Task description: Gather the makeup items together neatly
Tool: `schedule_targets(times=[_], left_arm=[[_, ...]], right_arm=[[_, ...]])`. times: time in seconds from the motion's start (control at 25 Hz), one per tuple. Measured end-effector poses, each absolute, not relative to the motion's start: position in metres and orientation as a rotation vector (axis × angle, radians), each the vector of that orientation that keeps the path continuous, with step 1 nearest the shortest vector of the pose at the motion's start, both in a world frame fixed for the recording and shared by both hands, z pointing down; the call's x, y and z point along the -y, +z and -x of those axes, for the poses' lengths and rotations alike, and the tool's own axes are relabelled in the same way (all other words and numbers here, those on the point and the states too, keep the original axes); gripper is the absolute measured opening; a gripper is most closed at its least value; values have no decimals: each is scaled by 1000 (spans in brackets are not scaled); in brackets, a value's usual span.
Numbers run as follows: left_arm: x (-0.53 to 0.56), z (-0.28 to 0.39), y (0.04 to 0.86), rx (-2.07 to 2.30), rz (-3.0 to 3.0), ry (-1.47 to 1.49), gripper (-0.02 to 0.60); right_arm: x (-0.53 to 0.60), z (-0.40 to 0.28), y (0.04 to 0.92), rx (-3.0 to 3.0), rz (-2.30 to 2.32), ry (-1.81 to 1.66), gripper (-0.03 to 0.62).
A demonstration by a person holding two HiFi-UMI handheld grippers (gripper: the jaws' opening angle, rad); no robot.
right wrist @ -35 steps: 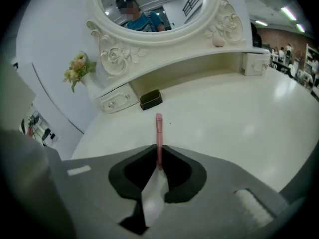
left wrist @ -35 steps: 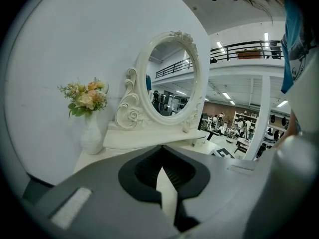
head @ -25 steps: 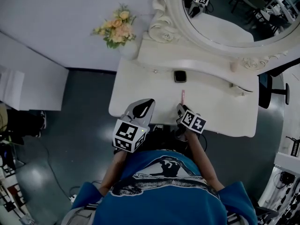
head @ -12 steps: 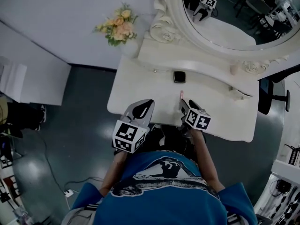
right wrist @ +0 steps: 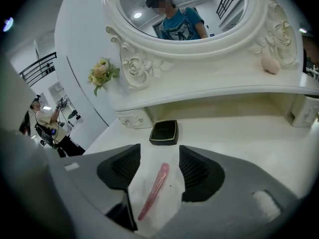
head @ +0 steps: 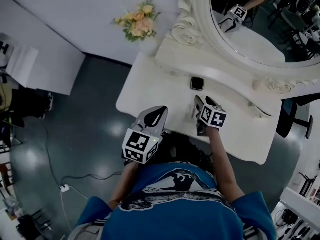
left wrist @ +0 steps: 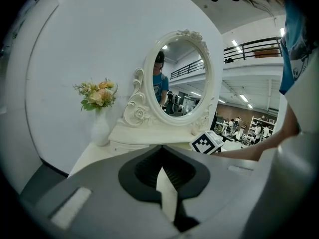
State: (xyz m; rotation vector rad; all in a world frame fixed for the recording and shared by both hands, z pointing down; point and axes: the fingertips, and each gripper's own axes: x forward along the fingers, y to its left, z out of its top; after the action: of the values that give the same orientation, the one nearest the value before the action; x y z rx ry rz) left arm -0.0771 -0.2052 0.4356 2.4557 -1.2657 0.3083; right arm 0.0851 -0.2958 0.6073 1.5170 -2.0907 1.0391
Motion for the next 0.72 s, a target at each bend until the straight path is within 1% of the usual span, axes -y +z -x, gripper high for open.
schedule_targets(times=[0.48,0.56,0.72], left_arm=[[193,103,430,1470,-2327,302,18],[191,108,429,1508,-2302,303,18],[187,115,427,1553,-2268,303,18]], right_arm=[[356,-63,617,2070,-1441,973,327],[361,-61,623,2046,-1435,921,340],[370,-65,626,1996,-1441,755,342]])
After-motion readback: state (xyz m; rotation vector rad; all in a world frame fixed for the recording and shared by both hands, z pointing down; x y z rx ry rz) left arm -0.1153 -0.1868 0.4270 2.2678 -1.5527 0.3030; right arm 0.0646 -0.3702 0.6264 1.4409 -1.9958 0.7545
